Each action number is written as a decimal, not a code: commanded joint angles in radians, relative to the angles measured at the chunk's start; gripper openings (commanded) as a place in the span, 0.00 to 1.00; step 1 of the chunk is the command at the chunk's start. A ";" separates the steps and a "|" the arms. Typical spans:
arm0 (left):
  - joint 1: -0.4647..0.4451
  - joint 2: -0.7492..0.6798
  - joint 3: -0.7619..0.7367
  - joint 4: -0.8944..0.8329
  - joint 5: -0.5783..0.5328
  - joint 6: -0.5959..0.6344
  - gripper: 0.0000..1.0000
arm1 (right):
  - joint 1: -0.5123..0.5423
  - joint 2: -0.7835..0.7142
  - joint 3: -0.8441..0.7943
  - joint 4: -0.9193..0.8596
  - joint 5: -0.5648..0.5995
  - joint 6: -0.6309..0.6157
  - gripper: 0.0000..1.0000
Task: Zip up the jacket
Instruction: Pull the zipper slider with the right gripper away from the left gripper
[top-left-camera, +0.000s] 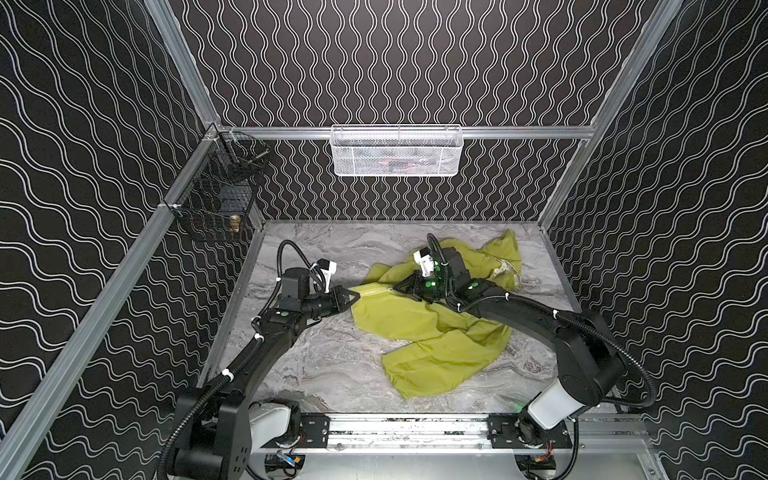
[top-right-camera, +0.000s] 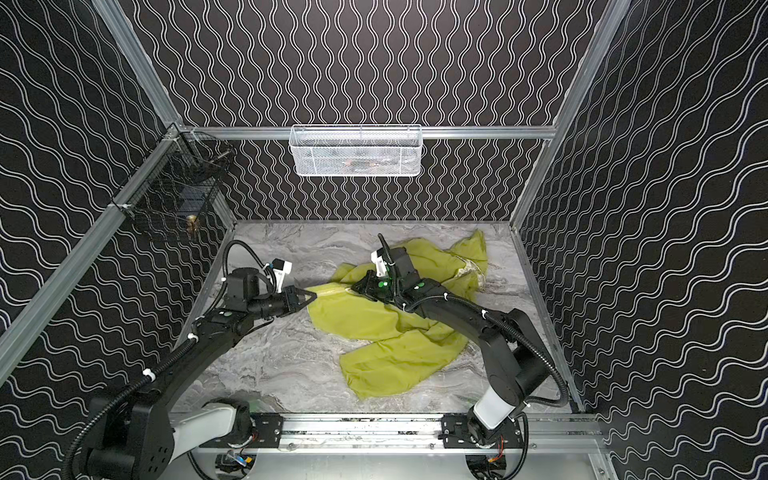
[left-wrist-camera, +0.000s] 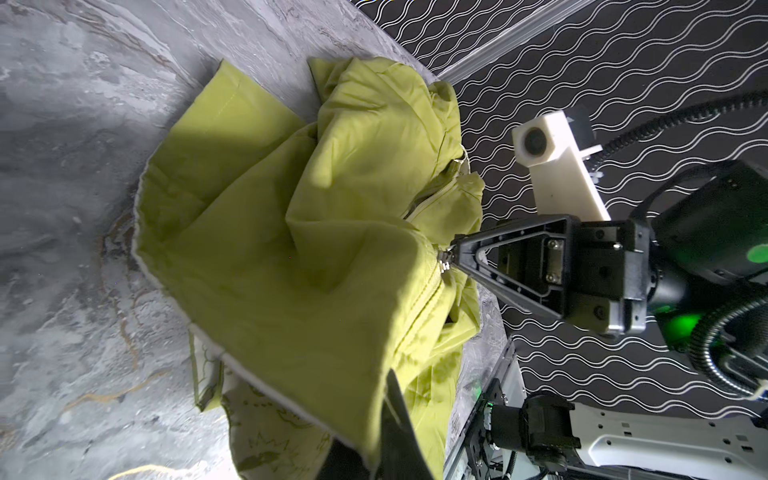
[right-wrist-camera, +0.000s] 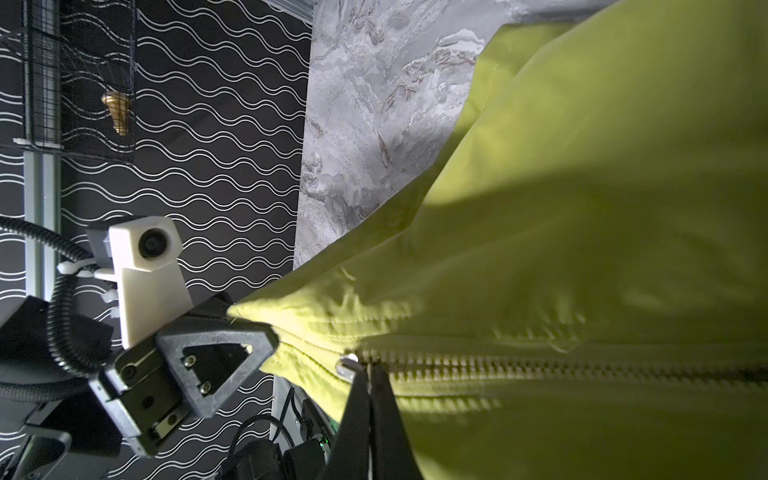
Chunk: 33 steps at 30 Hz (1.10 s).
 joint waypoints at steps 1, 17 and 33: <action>0.001 -0.008 0.012 -0.018 -0.029 0.031 0.00 | -0.002 -0.007 0.019 -0.034 0.038 -0.020 0.00; 0.002 -0.016 0.015 -0.057 -0.063 0.048 0.00 | -0.034 -0.032 0.034 -0.107 0.087 -0.058 0.00; 0.001 -0.020 0.022 -0.074 -0.088 0.053 0.00 | -0.087 -0.070 0.021 -0.154 0.111 -0.091 0.00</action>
